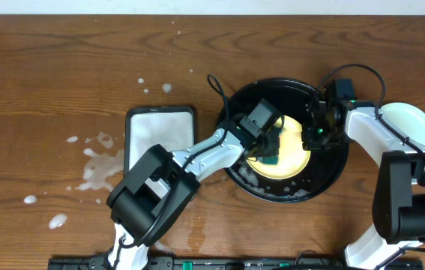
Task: Clean dirty plates on tray and stack at the side
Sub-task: 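Scrub the yellow plate with the sponge in the left gripper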
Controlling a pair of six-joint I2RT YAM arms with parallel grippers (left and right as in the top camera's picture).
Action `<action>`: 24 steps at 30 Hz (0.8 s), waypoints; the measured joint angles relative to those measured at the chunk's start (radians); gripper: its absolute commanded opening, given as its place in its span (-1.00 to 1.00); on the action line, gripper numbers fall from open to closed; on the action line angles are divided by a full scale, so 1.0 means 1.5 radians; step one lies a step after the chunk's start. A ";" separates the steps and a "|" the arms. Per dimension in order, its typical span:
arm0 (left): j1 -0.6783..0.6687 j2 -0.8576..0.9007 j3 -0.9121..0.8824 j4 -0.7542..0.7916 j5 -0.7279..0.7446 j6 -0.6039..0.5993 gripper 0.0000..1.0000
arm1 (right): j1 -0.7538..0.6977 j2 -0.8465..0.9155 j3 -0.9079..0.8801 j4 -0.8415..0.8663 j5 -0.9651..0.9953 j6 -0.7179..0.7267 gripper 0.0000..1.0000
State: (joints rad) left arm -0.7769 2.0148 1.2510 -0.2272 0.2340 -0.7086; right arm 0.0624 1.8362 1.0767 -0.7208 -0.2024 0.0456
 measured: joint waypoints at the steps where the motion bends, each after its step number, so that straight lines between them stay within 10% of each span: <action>1: -0.002 -0.001 0.009 -0.030 -0.025 0.002 -0.85 | 0.001 0.000 0.000 -0.003 -0.002 0.000 -0.98; 12: -0.017 -0.012 0.032 -0.173 -0.286 0.049 -0.85 | 0.016 0.001 0.000 -0.014 -0.031 0.008 -0.98; 24: 0.006 0.005 0.003 0.043 -0.059 -0.017 -0.85 | 0.016 0.001 0.000 -0.015 -0.034 0.010 -0.98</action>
State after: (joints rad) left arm -0.7685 2.0224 1.2560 -0.1627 0.1459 -0.7341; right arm 0.0864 1.8374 1.0763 -0.7429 -0.2535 0.0605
